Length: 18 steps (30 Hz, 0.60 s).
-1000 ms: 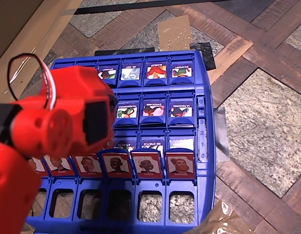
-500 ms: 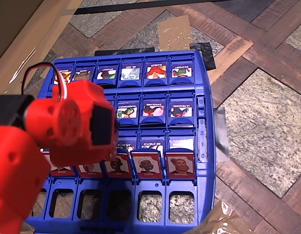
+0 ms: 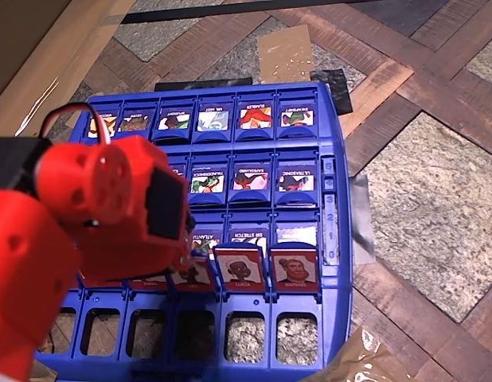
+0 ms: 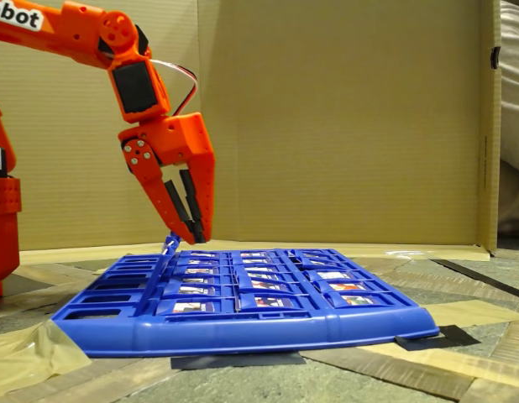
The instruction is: Flip A3.
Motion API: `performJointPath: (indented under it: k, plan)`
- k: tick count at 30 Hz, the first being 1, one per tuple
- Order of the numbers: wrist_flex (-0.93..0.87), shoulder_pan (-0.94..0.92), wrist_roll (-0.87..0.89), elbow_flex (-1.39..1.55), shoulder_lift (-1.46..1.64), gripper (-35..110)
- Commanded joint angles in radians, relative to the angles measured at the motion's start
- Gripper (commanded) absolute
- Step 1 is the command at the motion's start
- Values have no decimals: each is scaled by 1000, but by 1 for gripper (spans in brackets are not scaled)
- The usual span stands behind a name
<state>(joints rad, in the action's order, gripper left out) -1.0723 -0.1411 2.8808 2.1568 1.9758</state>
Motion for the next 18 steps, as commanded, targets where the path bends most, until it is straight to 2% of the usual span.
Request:
performJointPath:
  k: [1,8,18]
  plan:
    - [-31,-9,-12,-25,-3,0]
    - [-110,-41,-49,-18,2,0]
    - [-120,-52,-35,-32,23,0]
